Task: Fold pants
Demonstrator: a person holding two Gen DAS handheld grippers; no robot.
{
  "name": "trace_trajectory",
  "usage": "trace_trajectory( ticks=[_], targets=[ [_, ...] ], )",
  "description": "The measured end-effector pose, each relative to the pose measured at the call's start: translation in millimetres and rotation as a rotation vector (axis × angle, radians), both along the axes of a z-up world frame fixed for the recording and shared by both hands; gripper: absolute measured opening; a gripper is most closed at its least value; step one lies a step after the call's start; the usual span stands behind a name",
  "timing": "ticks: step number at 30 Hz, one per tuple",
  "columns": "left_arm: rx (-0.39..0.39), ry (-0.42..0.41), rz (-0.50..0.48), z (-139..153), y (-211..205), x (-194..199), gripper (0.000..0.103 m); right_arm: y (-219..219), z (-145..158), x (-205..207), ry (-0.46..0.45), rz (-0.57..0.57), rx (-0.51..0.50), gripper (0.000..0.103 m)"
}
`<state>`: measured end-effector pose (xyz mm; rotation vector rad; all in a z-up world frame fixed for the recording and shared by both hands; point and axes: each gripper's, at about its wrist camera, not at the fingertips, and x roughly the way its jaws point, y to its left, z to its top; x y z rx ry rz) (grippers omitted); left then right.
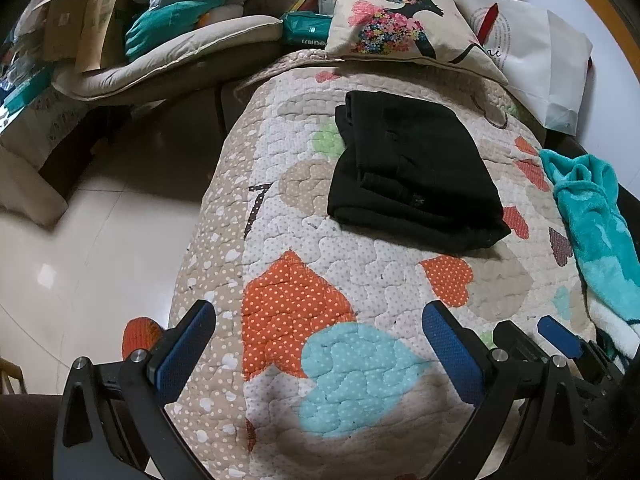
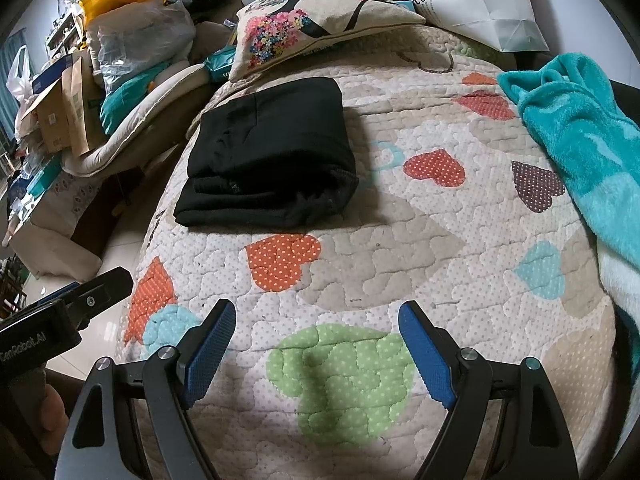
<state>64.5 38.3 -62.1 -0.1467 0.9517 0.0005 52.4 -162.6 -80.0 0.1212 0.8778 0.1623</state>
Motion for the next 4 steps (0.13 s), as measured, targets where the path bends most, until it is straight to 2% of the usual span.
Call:
trace_trajectory(
  ticks=[4],
  targets=[
    [0.028,-0.008,-0.011,-2.1,-5.3,-0.7,0.103,-0.8,-0.5,-0.6,0.002,-0.003,-0.001,0.088]
  ],
)
